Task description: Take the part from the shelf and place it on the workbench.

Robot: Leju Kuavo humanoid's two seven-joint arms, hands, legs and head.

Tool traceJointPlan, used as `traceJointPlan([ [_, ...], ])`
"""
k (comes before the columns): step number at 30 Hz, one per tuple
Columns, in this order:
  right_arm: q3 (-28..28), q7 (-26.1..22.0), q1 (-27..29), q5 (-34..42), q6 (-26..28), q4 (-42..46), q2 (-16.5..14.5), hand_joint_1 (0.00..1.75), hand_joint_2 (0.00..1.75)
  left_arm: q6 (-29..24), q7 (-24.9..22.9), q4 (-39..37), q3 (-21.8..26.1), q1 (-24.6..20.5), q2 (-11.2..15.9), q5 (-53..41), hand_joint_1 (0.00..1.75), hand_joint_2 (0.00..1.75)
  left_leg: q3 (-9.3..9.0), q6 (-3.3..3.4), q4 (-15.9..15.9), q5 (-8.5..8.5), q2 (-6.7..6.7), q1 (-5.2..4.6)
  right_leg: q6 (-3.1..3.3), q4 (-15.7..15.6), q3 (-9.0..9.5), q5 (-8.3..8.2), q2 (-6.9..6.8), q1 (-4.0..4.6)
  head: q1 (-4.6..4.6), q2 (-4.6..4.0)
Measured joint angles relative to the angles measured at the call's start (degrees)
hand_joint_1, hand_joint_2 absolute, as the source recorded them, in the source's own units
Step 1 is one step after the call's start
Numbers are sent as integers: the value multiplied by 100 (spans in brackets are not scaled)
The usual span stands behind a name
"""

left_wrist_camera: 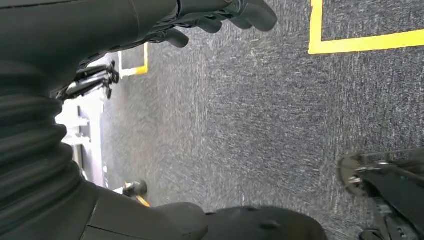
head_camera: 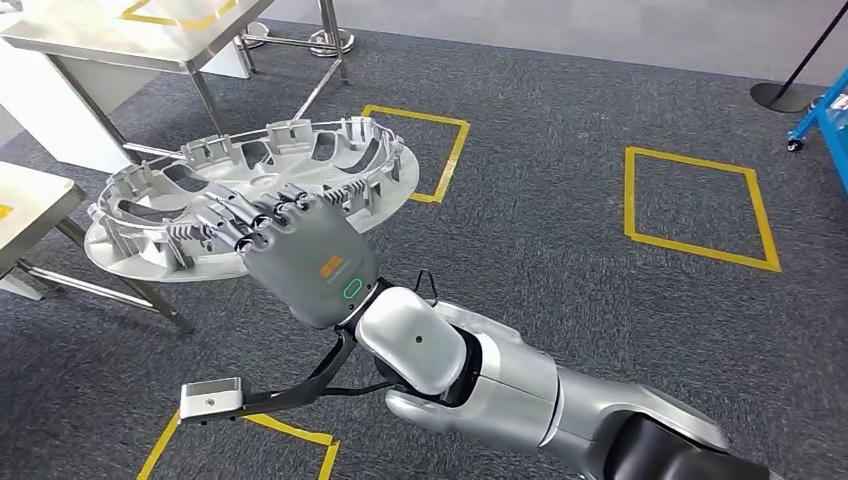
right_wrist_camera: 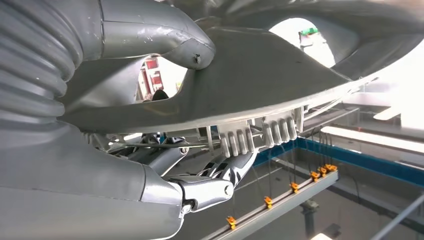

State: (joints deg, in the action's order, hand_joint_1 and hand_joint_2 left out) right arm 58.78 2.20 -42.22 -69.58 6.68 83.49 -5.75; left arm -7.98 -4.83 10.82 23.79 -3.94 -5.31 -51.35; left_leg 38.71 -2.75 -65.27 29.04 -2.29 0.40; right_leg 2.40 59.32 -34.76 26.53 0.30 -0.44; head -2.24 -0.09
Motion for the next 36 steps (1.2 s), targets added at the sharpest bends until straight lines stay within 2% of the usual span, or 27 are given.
traceJointPlan([
  [2, -1, 31, 46, -33, -22, 25, 20, 175, 175, 4, -4, 0, 2, -20, -1, -60, 0, 175, 329, -39, -710, 303, 160, 15, 21, 0, 1, 11, -151, 13, -7, 0],
  [3, -1, 48, 62, -46, -32, 35, 35, 175, 175, 10, -17, 0, 2, -27, 0, -93, 0, 175, 402, -52, -881, 332, 181, 21, 24, 0, 2, 16, -223, 16, -7, 0],
  [4, -1, 66, 74, -60, -38, 44, 51, 175, 175, 23, -35, 1, 2, -34, 1, -128, 0, 175, 375, -60, -850, 264, 199, 26, 21, 2, 4, 21, -287, 16, -7, 0],
  [5, -5, 87, 85, -72, -44, 56, 69, 175, 175, 40, -61, 1, 1, -44, 3, -168, 0, 175, 230, -64, -592, 107, 234, 30, 12, 5, 8, 28, -348, 15, -7, 0],
  [6, -14, 104, 97, -83, -46, 71, 88, 175, 175, 56, -88, 2, 1, -64, 4, -206, 0, 175, 9, -62, -176, -66, 327, 31, -4, 13, 14, 37, -406, 16, -7, 0],
  [8, -43, 128, 119, -103, -45, 110, 130, 175, 175, 83, -128, 5, -6, -129, -2, -269, 0, 175, -344, 4, 475, -279, 512, 8, -58, 26, 22, 57, -513, 45, -4, 0],
  [9, -57, 134, 125, -111, -43, 132, 150, 175, 175, 88, -138, 6, -10, -160, -7, -291, 0, 175, -409, 50, 614, -302, 560, -5, -89, 30, 27, 63, -559, 60, 1, 0],
  [11, -80, 157, 130, -126, -39, 175, 186, 175, 175, 90, -145, 8, -21, -194, -11, -314, 0, 175, -395, 149, 623, -311, 468, -16, -151, 19, 48, 68, -651, 70, 11, 0],
  [12, -90, 171, 131, -130, -39, 195, 202, 175, 175, 86, -145, 8, -24, -196, -14, -318, 0, 175, -395, 185, 634, -322, 413, -8, -189, 36, 54, 86, -628, 57, 14, 0],
  [14, -118, 194, 132, -136, -39, 231, 231, 175, 175, 73, -140, 10, -27, -204, -17, -319, 0, 175, -404, 262, 656, -349, 307, 13, -261, 282, -48, 255, -393, 25, 20, 0],
  [16, -153, 204, 138, -145, -42, 251, 267, 175, 175, 66, -129, 11, -28, -215, -23, -320, 0, 175, -394, 308, 660, -364, 189, 21, -301, 996, -396, 612, -118, 9, 33, 0],
  [17, -164, 206, 141, -150, -44, 254, 285, 175, 175, 66, -123, 10, -29, -218, -26, -321, 0, 175, -386, 317, 656, -367, 122, 18, -308, 1387, -595, 761, -70, 10, 38, 0],
  [18, -172, 207, 143, -154, -47, 254, 299, 175, 175, 66, -121, 10, -30, -215, -28, -321, 0, 175, -381, 321, 650, -368, 48, 16, -306, 1653, -737, 820, -52, 12, 39, 0],
  [19, -175, 210, 143, -156, -50, 255, 308, 175, 175, 66, -122, 9, -31, -210, -28, -321, 0, 175, -379, 321, 642, -368, -27, 14, -295, 1693, -770, 763, -44, 14, 39, 0],
  [20, -177, 215, 143, -156, -53, 255, 312, 175, 175, 68, -123, 9, -31, -206, -26, -321, 0, 175, -379, 318, 634, -369, -108, 14, -276, 1484, -681, 599, -24, 13, 39, 0],
  [21, -180, 219, 141, -156, -56, 256, 315, 175, 175, 70, -125, 9, -31, -206, -25, -321, 0, 175, -379, 313, 626, -370, -191, 14, -248, 1097, -497, 383, 36, 12, 39, 0],
  [23, -186, 216, 136, -156, -60, 257, 315, 175, 175, 82, -124, 9, -31, -210, -30, -321, 0, 175, -364, 275, 610, -375, -334, 12, -200, 324, -131, 94, 255, 9, 39, 0],
  [25, -190, 212, 130, -157, -61, 258, 311, 175, 175, 99, -124, 10, -31, -209, -32, -320, 0, 175, -339, 205, 622, -387, -438, 23, -176, 48, -8, 51, 343, 22, 45, 0],
  [27, -191, 225, 129, -166, -67, 260, 284, 175, 175, 108, -144, 9, -31, -198, -21, -317, 0, 175, -316, 129, 650, -403, -507, 40, -129, 4, 24, 23, 220, 24, 53, 0],
  [28, -193, 234, 131, -175, -74, 261, 261, 175, 175, 108, -158, 8, -30, -194, -17, -316, 0, 175, -291, 97, 616, -376, -427, 34, -92, -30, 50, 6, 158, 16, 45, 0],
  [29, -197, 239, 132, -191, -84, 262, 238, 175, 175, 106, -173, 8, -30, -198, -14, -315, 0, 175, -220, 65, 479, -288, -281, 26, -55, -64, 75, -12, 86, 3, 30, 0],
  [31, -207, 236, 134, -227, -111, 262, 209, 175, 175, 96, -188, 8, -29, -218, -13, -314, 0, 175, 69, 8, -129, 48, 63, 19, -4, -95, 97, -18, -58, -1, -1, 0],
  [32, -211, 229, 134, -246, -125, 262, 201, 175, 175, 89, -194, 9, -29, -228, -13, -313, 0, 175, 263, -20, -527, 223, 142, 29, 8, -94, 99, -10, -135, 2, -6, 0],
  [33, -213, 223, 134, -261, -138, 262, 191, 175, 175, 81, -199, 9, -29, -233, -13, -313, 0, 175, 408, -44, -823, 315, 171, 41, 11, -92, 103, 1, -210, 3, -7, 0],
  [34, -213, 218, 134, -274, -148, 262, 180, 175, 175, 76, -208, 9, -29, -234, -12, -313, 0, 175, 464, -63, -939, 304, 187, 51, 7, -91, 111, 12, -281, 1, -6, 0],
  [35, -213, 216, 134, -283, -156, 261, 168, 175, 175, 73, -216, 9, -29, -233, -10, -314, 0, 175, 399, -76, -820, 183, 212, 61, -4, -87, 124, 27, -350, -2, -7, 0],
  [36, -213, 215, 133, -289, -160, 261, 157, 175, 175, 73, -223, 9, -29, -234, -6, -316, 0, 175, 211, -84, -463, -20, 278, 67, -22, -77, 143, 50, -416, -6, -7, 0],
])
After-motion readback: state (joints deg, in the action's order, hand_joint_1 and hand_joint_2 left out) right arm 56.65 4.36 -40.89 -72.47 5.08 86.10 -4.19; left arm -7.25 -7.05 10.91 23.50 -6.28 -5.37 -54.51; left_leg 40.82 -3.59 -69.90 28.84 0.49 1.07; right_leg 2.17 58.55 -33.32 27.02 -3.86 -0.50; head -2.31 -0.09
